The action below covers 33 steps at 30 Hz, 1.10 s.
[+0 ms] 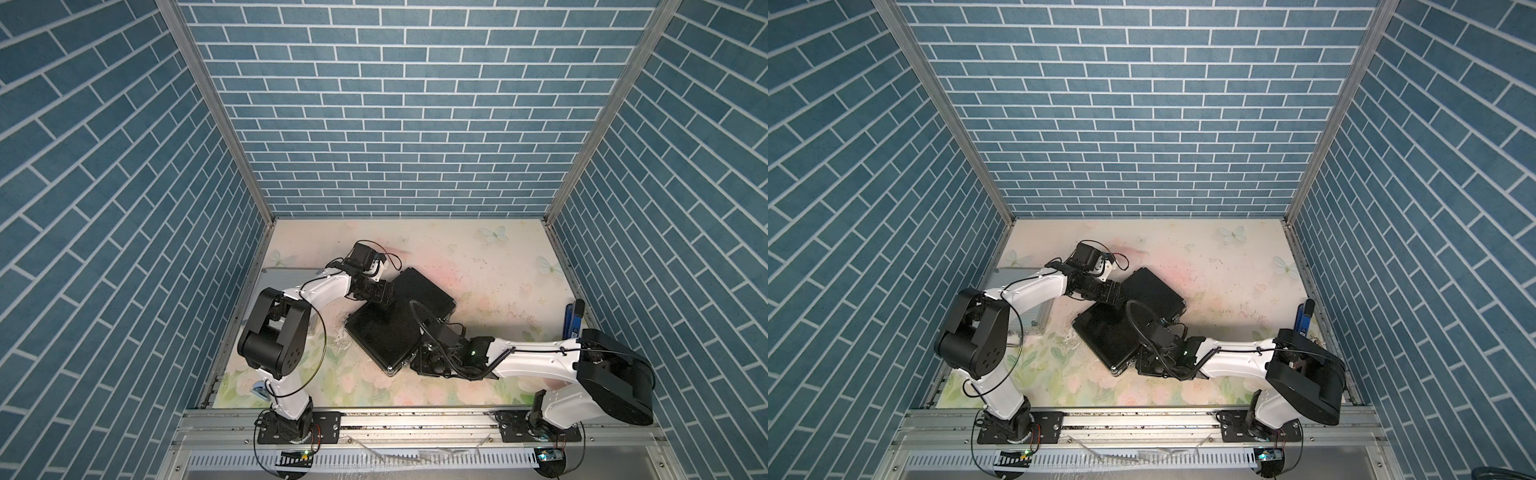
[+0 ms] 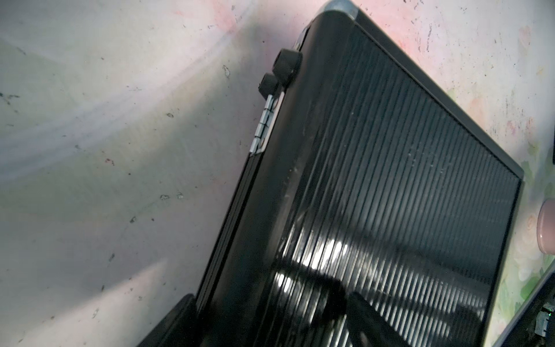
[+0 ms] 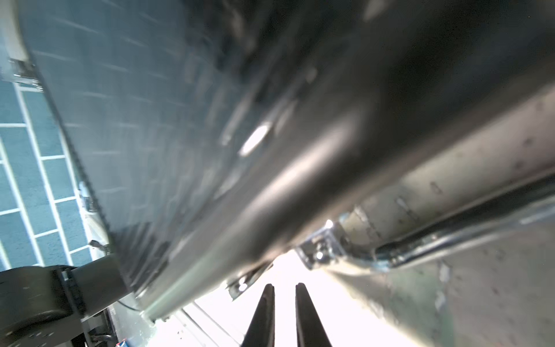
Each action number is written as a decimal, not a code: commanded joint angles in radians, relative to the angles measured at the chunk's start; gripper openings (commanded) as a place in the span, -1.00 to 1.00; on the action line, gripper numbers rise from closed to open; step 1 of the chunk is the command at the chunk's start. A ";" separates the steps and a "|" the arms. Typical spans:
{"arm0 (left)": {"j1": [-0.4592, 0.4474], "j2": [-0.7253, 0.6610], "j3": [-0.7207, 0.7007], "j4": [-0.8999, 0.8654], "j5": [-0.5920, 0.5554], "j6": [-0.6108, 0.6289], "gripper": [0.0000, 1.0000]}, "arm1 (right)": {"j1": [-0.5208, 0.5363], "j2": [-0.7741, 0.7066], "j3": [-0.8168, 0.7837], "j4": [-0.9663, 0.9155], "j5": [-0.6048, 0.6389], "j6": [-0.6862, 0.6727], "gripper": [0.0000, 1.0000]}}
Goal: Close the poker set cases
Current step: Fasten the fastener on the poker set case.
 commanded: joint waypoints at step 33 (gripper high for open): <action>0.196 -0.457 -0.223 0.061 -0.246 0.012 0.99 | -0.799 -0.170 0.305 -0.462 -0.078 -0.744 0.75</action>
